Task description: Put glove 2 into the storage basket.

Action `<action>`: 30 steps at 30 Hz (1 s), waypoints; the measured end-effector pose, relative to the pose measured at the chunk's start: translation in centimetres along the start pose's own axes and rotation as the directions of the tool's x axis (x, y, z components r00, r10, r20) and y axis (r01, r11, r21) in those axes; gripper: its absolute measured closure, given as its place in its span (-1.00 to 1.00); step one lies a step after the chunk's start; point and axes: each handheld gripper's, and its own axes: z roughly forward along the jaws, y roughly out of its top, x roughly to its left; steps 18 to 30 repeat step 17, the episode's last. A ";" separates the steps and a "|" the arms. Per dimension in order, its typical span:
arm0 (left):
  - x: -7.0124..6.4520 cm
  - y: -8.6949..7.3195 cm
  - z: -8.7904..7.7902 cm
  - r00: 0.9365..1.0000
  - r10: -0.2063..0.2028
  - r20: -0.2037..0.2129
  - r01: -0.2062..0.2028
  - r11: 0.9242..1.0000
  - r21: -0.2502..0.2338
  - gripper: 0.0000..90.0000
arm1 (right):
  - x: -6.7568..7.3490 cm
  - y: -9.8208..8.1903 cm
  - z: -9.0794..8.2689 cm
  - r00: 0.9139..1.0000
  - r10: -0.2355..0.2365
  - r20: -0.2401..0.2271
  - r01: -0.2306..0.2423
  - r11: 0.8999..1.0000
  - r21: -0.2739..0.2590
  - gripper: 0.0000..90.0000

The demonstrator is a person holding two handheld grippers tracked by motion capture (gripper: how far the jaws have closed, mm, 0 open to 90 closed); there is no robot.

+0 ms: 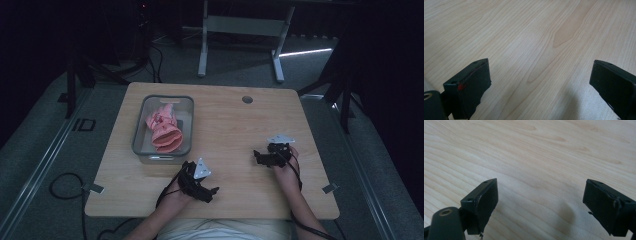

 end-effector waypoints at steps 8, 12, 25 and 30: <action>0.0 -0.3 -0.1 1.000 -0.006 -0.008 0.006 1.000 -0.023 -0.93 | 0.1 -0.2 0.1 1.000 -0.009 0.009 0.009 1.000 -0.010 -0.72; -0.2 -0.4 0.0 1.000 0.004 -0.018 -0.005 1.000 -0.019 -0.93 | 0.1 -0.1 0.2 1.000 -0.009 -0.004 0.009 1.000 -0.022 -0.72; -0.2 -0.4 -0.1 1.000 0.004 -0.023 -0.004 1.000 -0.026 -0.93 | 0.1 -0.1 0.2 1.000 -0.013 -0.008 0.013 1.000 -0.024 -0.72; -0.2 -0.4 -0.1 1.000 0.004 -0.023 -0.004 1.000 -0.026 -0.93 | 0.1 -0.1 0.2 1.000 -0.013 -0.008 0.013 1.000 -0.024 -0.72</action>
